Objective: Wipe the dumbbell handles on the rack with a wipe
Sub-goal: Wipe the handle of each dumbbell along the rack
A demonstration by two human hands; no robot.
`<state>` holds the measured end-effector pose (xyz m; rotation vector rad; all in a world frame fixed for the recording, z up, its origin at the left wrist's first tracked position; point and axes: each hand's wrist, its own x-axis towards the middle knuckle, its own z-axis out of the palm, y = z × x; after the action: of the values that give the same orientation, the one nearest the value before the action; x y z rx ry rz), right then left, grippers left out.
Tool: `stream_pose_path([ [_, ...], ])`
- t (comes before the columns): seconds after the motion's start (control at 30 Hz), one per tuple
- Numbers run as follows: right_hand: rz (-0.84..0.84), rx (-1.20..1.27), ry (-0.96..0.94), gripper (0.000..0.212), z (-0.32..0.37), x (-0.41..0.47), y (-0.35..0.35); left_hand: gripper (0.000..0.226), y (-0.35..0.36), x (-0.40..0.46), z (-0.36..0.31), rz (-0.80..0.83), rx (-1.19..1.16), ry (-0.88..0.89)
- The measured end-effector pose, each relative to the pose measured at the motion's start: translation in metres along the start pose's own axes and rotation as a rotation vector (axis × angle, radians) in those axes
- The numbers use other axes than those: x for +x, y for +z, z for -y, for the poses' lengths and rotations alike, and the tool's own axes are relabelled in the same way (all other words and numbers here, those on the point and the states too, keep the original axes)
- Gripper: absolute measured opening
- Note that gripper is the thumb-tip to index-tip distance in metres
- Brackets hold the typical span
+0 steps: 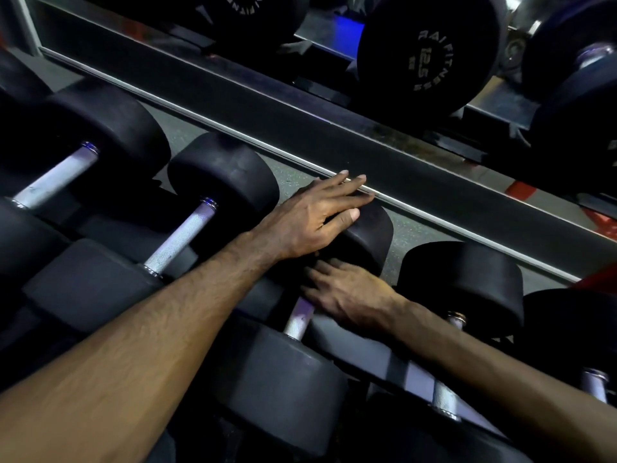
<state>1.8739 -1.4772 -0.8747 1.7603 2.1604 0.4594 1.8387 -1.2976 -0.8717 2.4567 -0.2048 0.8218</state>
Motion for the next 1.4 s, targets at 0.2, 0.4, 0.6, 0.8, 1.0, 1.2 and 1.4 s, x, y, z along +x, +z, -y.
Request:
stream_pose_path([
  [0.2,-0.063,-0.011,-0.002,0.033,0.001,0.001,0.003,0.048,0.001,-0.001,0.002,-0.014,0.125,0.052],
  [0.4,-0.069,0.035,-0.128,0.026,0.016,-0.003,0.019,0.048,0.003,0.000,0.008,-0.005,0.110,0.078],
  [0.6,-0.136,0.064,-0.056,0.034,0.018,-0.011,0.027,0.050,0.000,0.001,0.008,0.019,0.099,0.073],
  [0.8,-0.236,0.061,0.024,0.036,0.009,-0.010,0.025,0.050,-0.003,0.002,0.006,0.046,0.104,0.076],
  [1.0,-0.255,0.023,-0.040,0.026,-0.003,-0.011,0.023,0.055,-0.011,0.004,-0.002,0.146,0.116,0.020],
  [1.2,-0.292,0.261,0.053,0.039,-0.014,-0.012,0.010,0.064,-0.056,-0.007,-0.002,0.229,0.344,-0.116],
  [1.4,-0.326,1.021,0.552,0.042,0.003,0.010,-0.011,0.062,-0.140,-0.020,0.044,0.401,0.509,-0.251],
])
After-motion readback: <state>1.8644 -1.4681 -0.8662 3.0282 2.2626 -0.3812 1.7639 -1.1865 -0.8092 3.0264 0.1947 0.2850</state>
